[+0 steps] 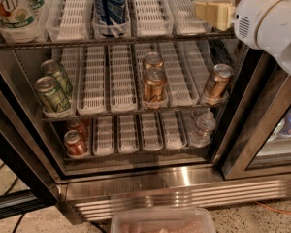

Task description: Pick blue plastic bottle from top shelf of fridge

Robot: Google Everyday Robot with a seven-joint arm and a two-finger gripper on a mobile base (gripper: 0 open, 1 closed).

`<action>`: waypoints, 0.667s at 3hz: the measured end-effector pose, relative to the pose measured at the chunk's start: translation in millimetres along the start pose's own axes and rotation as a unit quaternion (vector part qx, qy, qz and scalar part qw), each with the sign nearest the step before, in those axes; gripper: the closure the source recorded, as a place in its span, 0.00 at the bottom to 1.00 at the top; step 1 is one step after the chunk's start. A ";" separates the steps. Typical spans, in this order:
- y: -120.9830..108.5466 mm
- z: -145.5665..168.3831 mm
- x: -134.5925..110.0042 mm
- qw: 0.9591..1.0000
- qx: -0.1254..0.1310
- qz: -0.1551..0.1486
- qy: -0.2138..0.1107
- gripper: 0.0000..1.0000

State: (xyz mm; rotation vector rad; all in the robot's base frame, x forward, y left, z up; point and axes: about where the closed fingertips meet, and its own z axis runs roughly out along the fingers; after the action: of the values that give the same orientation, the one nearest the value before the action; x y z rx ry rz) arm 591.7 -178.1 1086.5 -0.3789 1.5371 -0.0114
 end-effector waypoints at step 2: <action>-3.2 -1.6 -2.4 1.000 0.005 -0.002 -0.002 0.28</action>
Offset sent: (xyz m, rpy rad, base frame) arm -0.0003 -0.0136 0.0059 -0.0070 -0.0181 -0.0352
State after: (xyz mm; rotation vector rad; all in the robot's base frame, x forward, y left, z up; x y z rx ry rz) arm 590.7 -180.9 1089.7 -0.3744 1.5313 -0.0220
